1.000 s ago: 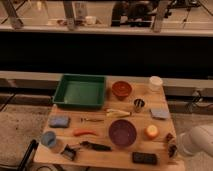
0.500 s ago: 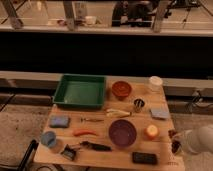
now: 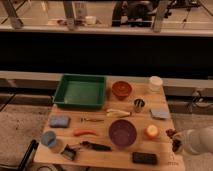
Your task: Place grapes in table surface
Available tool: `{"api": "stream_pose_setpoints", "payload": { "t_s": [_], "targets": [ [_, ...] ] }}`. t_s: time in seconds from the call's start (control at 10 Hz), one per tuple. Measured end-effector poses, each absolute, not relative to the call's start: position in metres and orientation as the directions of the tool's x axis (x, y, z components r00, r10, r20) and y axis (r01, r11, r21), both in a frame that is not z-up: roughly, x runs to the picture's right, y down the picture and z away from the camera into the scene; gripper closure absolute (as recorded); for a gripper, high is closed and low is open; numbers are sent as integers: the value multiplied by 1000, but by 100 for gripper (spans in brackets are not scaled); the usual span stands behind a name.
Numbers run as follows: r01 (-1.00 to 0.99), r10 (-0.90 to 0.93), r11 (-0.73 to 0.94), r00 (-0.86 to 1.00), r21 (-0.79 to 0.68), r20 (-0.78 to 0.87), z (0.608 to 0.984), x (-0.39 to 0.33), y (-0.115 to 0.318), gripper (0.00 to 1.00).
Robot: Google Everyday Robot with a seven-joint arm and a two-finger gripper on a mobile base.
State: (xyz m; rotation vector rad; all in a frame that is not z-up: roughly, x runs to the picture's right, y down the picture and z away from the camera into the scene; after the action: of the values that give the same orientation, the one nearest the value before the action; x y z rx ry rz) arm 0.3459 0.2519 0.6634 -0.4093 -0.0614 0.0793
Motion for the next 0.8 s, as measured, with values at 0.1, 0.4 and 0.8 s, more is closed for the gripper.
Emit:
{"api": "stream_pose_setpoints", "payload": {
  "t_s": [0.1, 0.4, 0.8],
  "targets": [
    [-64, 89, 915, 995, -398, 43, 663, 345, 252, 100],
    [-59, 83, 915, 996, -400, 43, 664, 344, 254, 100],
    [-41, 65, 903, 997, -427, 41, 675, 340, 268, 100]
  ]
}}
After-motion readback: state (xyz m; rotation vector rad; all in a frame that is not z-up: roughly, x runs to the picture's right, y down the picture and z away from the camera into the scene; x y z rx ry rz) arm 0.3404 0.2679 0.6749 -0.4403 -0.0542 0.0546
